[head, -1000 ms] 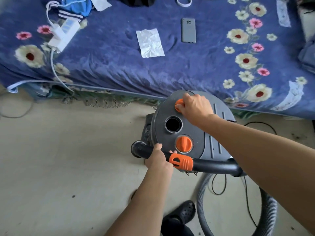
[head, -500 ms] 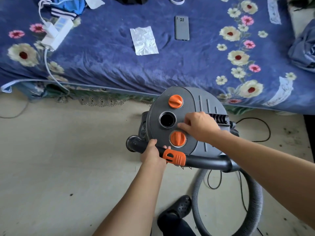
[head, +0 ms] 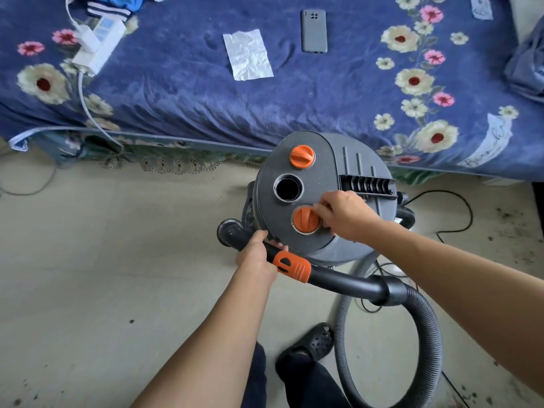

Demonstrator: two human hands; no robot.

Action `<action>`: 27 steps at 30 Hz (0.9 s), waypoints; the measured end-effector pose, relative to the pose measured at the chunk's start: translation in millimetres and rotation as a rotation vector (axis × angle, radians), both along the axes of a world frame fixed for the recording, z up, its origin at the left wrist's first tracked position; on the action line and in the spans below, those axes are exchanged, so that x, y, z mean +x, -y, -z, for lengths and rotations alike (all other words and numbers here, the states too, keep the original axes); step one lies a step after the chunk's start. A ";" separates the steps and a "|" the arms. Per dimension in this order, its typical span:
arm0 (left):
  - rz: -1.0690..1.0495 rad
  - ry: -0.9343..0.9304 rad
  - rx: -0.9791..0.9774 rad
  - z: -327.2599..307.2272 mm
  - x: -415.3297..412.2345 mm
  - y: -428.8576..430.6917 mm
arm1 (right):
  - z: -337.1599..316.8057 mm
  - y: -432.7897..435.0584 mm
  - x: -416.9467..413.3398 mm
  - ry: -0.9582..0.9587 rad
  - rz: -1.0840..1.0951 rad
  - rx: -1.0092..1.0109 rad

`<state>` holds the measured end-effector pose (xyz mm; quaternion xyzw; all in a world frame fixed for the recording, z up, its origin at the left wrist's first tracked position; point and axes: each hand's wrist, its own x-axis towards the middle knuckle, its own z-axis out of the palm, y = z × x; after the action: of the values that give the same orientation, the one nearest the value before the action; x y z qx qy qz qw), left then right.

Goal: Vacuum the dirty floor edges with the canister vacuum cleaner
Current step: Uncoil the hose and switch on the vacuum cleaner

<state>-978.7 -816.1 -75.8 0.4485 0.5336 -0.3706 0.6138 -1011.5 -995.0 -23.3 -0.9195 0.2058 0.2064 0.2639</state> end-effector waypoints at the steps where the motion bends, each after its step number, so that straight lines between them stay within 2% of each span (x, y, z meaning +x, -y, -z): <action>1: -0.004 0.001 -0.003 0.2 -0.8 0.1 | -1.3 0.0 -1.7 -0.006 -0.023 -0.016; 10: 0.022 0.008 0.023 1.1 -1.1 0.4 | 1.4 -17.3 3.5 -0.050 -0.162 -0.237; 27: 0.058 0.008 0.047 -0.1 -0.8 0.0 | -4.6 -19.4 3.3 -0.104 -0.211 -0.230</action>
<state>-979.4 -816.1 -75.6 0.4795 0.5267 -0.3737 0.5942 -1008.1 -975.5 -18.7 -0.9481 0.1440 0.2555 0.1228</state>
